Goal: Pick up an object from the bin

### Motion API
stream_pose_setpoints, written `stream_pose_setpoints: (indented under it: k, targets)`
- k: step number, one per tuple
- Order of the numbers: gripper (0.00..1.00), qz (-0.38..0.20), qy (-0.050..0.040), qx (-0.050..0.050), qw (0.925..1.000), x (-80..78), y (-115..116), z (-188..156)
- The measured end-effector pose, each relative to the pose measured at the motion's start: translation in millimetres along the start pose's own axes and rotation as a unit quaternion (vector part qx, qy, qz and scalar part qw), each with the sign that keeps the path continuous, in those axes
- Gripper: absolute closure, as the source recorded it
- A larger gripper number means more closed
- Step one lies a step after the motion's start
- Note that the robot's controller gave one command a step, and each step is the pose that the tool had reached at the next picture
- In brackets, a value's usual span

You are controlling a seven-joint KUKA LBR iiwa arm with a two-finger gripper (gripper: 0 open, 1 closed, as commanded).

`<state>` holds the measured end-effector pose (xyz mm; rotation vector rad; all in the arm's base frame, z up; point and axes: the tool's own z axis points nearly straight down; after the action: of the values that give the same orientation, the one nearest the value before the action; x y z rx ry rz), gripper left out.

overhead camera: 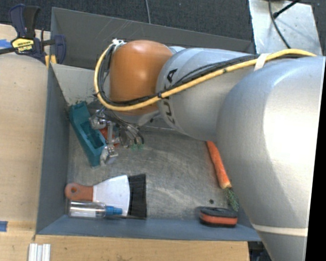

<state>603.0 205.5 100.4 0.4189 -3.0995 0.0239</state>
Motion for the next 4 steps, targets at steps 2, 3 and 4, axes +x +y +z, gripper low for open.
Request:
stream_pose_setpoints:
  k: [2, 3, 4]
  targets:
    - [1.0, 0.0, 0.0002, 0.0, 1.0, -0.1, -0.1, 0.0]
    - [1.0, 0.0, 0.0003, 0.0, 1.0, -0.1, -0.1, 0.0]
    - [1.0, 0.001, 0.0003, -0.001, 1.0, -0.1, -0.1, 0.0]
